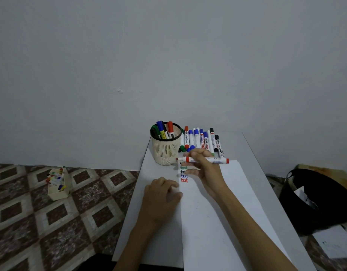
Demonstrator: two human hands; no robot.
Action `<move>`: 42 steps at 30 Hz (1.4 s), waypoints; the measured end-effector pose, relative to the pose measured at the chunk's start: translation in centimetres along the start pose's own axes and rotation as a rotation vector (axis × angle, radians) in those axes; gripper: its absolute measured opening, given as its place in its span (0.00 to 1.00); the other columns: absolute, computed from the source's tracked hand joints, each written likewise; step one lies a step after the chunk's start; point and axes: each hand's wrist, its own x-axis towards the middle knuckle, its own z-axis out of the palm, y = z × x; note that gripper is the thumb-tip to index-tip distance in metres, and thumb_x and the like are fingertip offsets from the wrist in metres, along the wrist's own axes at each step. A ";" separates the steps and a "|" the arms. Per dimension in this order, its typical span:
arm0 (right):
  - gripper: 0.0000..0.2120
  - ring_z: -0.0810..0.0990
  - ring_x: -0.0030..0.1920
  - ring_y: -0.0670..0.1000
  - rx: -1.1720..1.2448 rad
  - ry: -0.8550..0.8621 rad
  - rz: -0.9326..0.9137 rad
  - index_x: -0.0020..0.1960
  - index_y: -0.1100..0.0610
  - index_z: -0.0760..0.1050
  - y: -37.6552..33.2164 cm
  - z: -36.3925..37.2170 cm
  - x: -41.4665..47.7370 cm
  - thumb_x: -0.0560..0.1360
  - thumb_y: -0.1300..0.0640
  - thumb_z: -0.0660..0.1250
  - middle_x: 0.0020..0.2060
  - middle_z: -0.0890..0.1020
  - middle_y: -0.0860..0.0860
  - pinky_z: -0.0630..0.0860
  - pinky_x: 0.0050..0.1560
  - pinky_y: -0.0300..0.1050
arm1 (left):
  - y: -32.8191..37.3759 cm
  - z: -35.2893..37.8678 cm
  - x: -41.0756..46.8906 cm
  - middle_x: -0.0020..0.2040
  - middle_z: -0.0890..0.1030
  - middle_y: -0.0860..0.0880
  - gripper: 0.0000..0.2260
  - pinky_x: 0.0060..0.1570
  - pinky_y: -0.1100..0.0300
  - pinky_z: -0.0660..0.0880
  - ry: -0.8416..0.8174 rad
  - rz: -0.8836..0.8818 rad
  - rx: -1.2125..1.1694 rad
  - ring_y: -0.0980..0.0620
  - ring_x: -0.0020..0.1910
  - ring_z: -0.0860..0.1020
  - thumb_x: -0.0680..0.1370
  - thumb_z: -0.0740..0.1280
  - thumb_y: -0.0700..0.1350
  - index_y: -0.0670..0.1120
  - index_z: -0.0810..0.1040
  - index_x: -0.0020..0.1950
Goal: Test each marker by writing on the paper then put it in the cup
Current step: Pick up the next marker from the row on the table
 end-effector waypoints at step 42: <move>0.14 0.76 0.35 0.53 -0.672 0.054 0.001 0.34 0.58 0.69 3.5 -0.3 0.0 0.68 0.69 0.72 0.33 0.75 0.56 0.78 0.41 0.41 | 0.3 -0.1 0.1 0.37 0.71 0.58 0.21 0.42 0.58 0.67 -0.071 -0.060 0.068 0.56 0.38 0.70 0.67 0.60 0.65 0.54 0.80 0.48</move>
